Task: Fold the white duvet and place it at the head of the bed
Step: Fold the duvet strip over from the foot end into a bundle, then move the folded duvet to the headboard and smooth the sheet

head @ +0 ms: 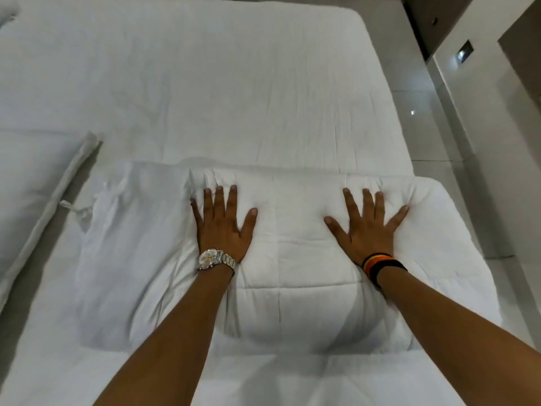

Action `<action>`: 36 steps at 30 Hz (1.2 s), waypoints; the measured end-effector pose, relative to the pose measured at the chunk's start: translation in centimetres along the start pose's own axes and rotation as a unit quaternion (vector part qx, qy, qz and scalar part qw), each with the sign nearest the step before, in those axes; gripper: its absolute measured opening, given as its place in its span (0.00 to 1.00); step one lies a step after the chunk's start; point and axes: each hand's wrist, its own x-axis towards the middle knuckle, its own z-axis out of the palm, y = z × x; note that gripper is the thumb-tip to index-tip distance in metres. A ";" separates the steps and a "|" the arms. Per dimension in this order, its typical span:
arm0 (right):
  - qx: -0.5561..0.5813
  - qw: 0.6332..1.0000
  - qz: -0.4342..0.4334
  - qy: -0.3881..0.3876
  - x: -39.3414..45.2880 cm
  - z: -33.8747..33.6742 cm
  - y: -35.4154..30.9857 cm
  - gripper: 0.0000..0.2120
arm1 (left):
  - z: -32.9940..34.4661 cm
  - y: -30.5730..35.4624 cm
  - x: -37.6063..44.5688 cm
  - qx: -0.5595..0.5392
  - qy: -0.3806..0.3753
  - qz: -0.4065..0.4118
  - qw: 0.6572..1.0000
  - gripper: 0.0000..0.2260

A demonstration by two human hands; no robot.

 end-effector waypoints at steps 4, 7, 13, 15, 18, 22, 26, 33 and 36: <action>0.091 0.995 0.023 -0.018 1.0 -6.7 0.4 0.49 | -4.4 0.6 -3.0 -0.020 0.020 -0.038 0.999 0.31; 0.166 0.986 -0.027 -0.012 4.4 -11.6 -1.2 0.51 | -7.0 2.6 -7.9 -0.050 0.057 -0.112 0.991 0.30; 0.141 0.915 -0.169 -0.337 11.7 -15.2 -9.0 0.61 | -8.4 9.2 -16.5 -0.239 0.114 -0.517 0.814 0.41; 0.095 0.906 -0.172 -0.376 12.5 -13.5 -11.1 0.65 | -7.9 11.2 -17.4 -0.319 0.122 -0.639 0.689 0.46; 0.097 0.881 -0.183 -0.425 12.4 -10.1 -11.7 0.70 | -6.6 14.1 -18.5 -0.461 0.108 -0.681 0.559 0.51; 0.178 0.856 -0.174 -0.454 11.6 -5.7 -11.0 0.69 | -5.0 17.4 -19.8 -0.467 0.136 -0.667 0.564 0.51; 0.203 0.832 -0.198 -0.478 12.3 -3.9 -11.1 0.70 | -3.6 18.2 -20.4 -0.461 0.161 -0.654 0.578 0.51; 0.291 0.794 -0.197 -0.496 10.2 -5.6 -10.6 0.61 | -4.4 17.8 -20.7 -0.483 0.201 -0.629 0.574 0.50; 0.308 0.791 -0.198 -0.491 9.5 -7.6 -9.9 0.42 | -6.0 17.7 -20.3 -0.505 0.225 -0.609 0.569 0.48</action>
